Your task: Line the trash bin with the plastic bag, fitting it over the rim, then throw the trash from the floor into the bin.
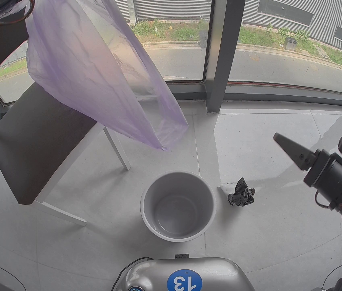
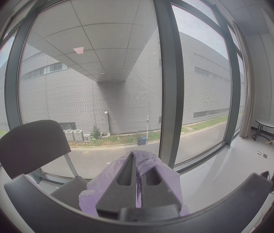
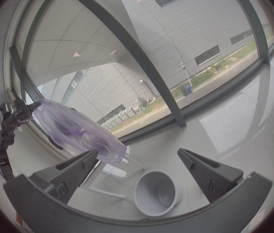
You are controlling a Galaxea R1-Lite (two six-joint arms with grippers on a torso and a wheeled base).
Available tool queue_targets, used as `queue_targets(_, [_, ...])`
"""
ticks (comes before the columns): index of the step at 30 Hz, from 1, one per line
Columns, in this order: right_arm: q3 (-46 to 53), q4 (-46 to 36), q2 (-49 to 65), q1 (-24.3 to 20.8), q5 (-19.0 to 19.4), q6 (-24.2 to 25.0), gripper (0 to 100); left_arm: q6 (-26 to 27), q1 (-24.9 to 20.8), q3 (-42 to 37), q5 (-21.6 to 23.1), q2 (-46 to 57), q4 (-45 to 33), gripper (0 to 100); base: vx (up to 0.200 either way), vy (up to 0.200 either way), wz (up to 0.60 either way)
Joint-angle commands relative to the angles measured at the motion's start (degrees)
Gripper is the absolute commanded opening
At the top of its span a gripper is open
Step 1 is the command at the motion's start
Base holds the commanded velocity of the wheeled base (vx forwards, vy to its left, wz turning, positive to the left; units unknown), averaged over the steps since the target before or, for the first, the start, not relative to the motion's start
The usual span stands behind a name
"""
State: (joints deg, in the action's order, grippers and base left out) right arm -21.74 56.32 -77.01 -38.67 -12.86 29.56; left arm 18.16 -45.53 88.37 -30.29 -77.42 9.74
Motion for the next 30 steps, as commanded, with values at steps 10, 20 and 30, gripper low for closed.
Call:
queue_targets(10, [1.52, 4.06, -11.15, -8.62, -0.15, 4.19, 100, -1.11, -2.63, -2.94, -1.7, 1.31, 2.21, 0, 0.0, 0.0, 0.0])
queue_targets(20, [-5.25, 13.82, -25.12, -12.66, -5.86, 4.19, 100, -1.11, -3.07, -3.47, -1.87, 1.57, 2.39, 0, 0.0, 0.0, 0.0])
queue_targets(30, [-13.51, 14.61, -36.81, -15.3, -11.57, 4.45, 100, -1.11, -3.25, -3.47, -2.14, 2.01, 2.83, 0, 0.0, 0.0, 0.0])
